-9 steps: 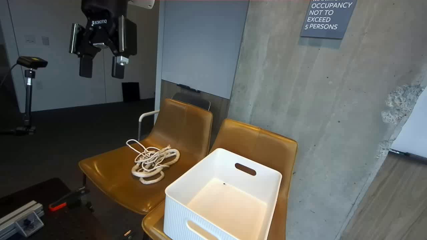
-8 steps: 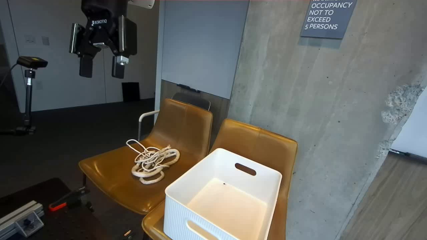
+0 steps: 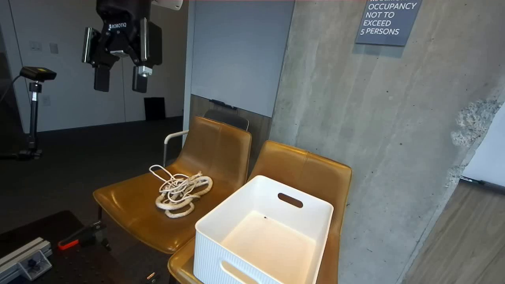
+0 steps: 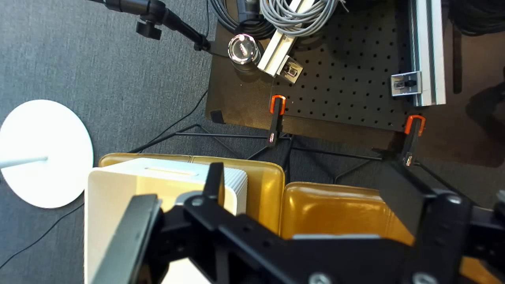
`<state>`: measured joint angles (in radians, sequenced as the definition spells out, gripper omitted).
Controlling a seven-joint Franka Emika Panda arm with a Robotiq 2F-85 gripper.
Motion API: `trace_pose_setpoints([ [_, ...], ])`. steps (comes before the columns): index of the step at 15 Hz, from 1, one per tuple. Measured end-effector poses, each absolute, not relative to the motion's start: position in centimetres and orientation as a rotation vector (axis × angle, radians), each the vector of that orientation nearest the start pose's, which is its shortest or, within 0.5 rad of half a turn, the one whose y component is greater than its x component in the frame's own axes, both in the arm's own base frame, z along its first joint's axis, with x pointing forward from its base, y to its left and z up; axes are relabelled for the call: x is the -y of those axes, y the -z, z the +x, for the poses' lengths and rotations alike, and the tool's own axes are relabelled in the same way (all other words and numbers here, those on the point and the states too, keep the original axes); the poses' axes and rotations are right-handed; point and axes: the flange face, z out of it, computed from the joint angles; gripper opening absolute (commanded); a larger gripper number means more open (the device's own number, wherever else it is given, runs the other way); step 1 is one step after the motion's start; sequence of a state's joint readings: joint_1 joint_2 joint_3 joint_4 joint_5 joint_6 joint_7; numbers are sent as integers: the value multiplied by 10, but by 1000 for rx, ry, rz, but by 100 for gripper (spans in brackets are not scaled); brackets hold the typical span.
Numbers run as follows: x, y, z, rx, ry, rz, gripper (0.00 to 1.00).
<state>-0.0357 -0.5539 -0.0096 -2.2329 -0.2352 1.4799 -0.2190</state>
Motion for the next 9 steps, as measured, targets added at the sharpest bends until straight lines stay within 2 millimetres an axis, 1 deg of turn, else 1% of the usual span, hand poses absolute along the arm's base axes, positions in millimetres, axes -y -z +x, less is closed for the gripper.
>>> trace_pose_setpoints([
  [2,42,-566,359,302,-380,-3307,100],
  [4,29,-564,366,342,-336,-3300,100],
  [6,5,-560,381,398,-233,-3303,100],
  [9,-46,-547,411,508,-58,-3315,100],
])
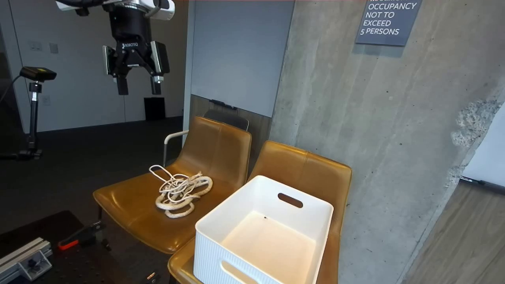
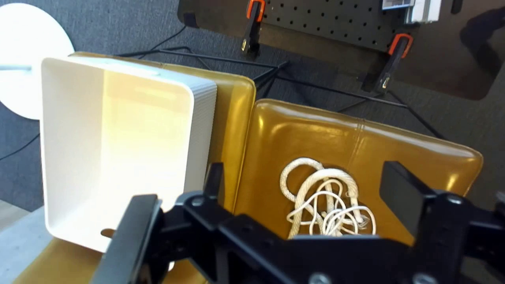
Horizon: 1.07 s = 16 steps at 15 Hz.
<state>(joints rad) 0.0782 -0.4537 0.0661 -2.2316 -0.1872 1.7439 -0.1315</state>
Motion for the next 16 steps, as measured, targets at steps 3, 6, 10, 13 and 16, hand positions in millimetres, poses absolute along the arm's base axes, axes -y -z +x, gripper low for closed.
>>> trace_pose_setpoints([
  [3,-95,-528,441,609,89,-3303,100],
  [6,-130,-502,479,662,195,-3268,100],
  [10,-149,-465,537,670,262,-3220,100],
  [13,-160,-433,580,685,266,-3194,100],
  [16,-174,-385,616,719,221,-3178,100],
])
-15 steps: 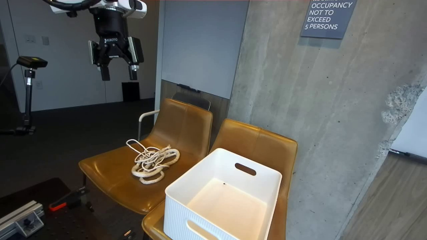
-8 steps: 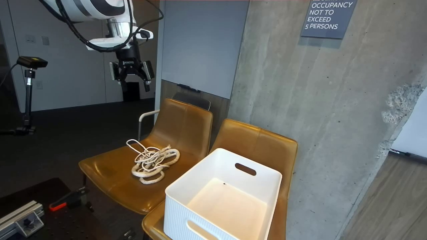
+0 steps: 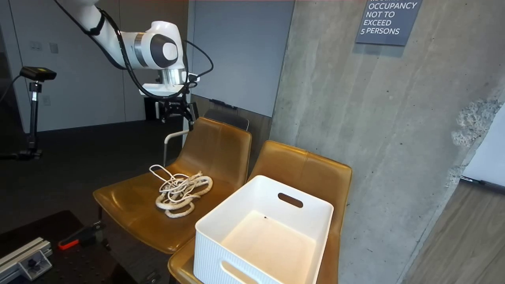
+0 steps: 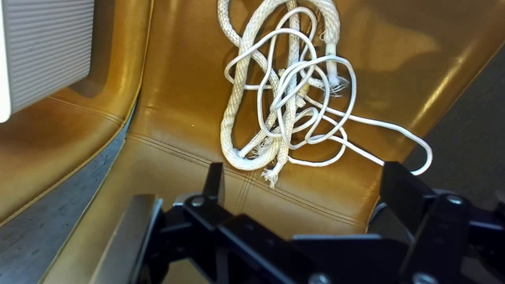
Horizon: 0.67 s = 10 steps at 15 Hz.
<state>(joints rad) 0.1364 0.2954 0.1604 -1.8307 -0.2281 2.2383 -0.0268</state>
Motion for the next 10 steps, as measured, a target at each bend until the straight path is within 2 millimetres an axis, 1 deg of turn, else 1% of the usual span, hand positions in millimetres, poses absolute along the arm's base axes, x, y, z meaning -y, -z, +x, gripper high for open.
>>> trace_pose_setpoints([
  [2,-182,-349,634,741,176,-3173,100],
  [4,-185,-313,650,750,131,-3169,100],
  [8,-179,-242,674,769,25,-3165,100],
  [10,-175,-211,682,785,-17,-3161,100],
])
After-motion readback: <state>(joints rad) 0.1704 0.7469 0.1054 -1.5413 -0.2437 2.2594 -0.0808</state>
